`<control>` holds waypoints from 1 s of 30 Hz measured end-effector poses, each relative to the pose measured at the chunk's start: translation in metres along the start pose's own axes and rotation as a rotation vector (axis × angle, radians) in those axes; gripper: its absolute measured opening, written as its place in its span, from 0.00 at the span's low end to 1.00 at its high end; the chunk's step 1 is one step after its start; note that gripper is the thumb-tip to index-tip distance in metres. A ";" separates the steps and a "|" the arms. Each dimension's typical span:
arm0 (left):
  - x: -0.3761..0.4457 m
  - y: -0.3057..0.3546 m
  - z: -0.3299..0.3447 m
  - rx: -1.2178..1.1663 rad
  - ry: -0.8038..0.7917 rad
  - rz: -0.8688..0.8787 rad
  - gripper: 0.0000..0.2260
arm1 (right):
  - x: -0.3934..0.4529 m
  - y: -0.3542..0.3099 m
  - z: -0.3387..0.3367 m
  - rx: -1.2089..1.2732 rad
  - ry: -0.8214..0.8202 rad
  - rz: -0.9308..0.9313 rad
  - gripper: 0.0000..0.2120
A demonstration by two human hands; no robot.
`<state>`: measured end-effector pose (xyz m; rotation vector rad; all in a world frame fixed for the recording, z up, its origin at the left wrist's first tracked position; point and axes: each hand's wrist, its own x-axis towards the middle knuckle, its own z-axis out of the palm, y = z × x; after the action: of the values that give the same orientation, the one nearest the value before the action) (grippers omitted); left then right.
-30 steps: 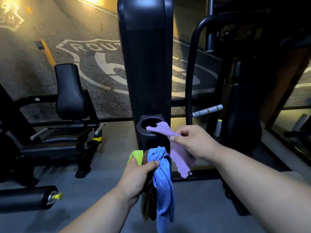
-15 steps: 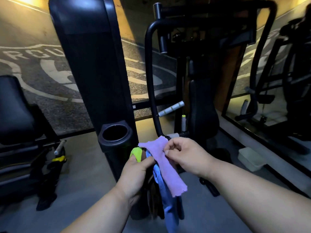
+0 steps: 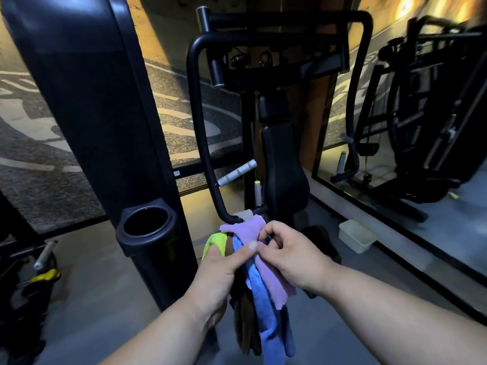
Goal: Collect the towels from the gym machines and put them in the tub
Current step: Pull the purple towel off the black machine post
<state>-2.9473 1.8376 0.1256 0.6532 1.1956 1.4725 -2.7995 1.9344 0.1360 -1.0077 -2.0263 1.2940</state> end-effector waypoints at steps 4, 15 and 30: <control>0.004 -0.005 0.008 0.077 -0.002 -0.017 0.04 | -0.007 0.008 -0.008 -0.024 0.022 0.047 0.06; 0.051 -0.038 0.040 0.193 -0.007 -0.136 0.12 | -0.021 0.060 -0.048 -0.188 0.113 0.146 0.05; 0.110 -0.059 0.097 0.126 0.185 -0.118 0.13 | 0.049 0.104 -0.144 -0.121 -0.003 0.115 0.03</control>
<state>-2.8689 1.9679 0.0829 0.5290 1.4542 1.3889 -2.6875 2.0765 0.1004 -1.1931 -2.0969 1.2436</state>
